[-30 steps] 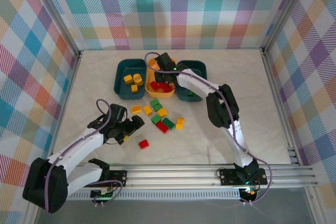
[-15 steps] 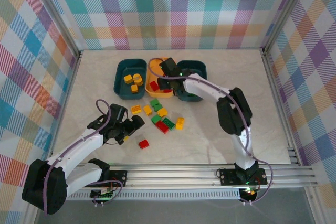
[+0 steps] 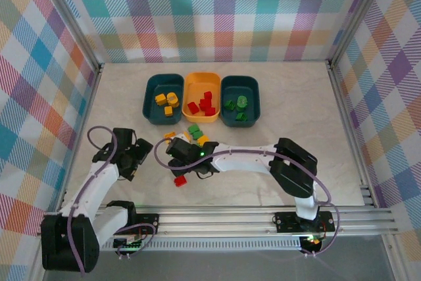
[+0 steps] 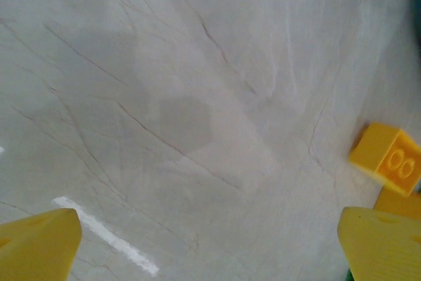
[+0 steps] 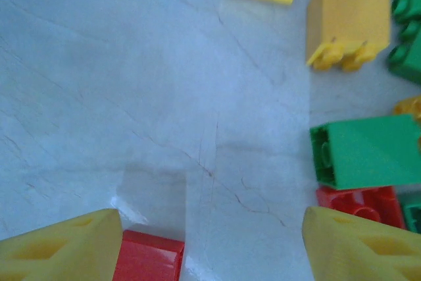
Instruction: Sort the legos into containers by color
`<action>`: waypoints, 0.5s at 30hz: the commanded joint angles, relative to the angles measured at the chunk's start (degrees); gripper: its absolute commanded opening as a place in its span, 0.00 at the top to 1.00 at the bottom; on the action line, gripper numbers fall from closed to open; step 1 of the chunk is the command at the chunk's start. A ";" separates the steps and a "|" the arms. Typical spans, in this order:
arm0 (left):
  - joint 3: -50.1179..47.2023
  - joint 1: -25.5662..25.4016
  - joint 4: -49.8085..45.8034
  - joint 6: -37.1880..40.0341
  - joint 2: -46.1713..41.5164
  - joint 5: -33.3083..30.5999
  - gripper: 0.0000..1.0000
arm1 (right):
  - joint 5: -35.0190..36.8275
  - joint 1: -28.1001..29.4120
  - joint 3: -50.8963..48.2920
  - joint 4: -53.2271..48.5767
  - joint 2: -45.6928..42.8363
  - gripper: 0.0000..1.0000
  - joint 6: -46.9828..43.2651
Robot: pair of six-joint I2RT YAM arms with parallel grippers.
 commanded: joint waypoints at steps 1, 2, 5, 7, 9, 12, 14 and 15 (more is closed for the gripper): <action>-2.56 2.39 -1.35 -0.93 -5.85 1.16 0.00 | -2.85 0.32 2.59 -3.00 3.54 0.27 1.83; -2.93 2.78 -1.73 -0.76 -7.27 1.10 0.00 | -3.82 0.51 2.89 -3.45 4.26 0.27 1.82; -3.39 3.51 -3.22 0.03 -9.70 0.72 0.00 | -4.85 1.20 4.41 -5.93 5.85 0.27 1.74; -3.70 3.56 -4.11 0.18 -10.47 0.36 0.00 | -6.15 1.75 5.23 -7.20 6.48 0.27 1.67; -4.53 3.61 -3.90 -0.11 -11.03 0.50 0.00 | -6.90 2.32 5.41 -7.50 6.78 0.27 1.85; -5.88 3.61 -2.94 -0.89 -11.59 1.41 0.00 | -7.81 2.96 5.16 -7.53 6.66 0.27 2.16; -6.36 3.68 -2.40 -1.13 -11.59 1.80 0.00 | -8.84 3.37 4.96 -7.32 6.48 0.27 2.42; -6.54 3.58 -2.13 -1.09 -11.51 1.96 0.00 | -8.86 3.69 5.10 -7.56 6.52 0.27 2.64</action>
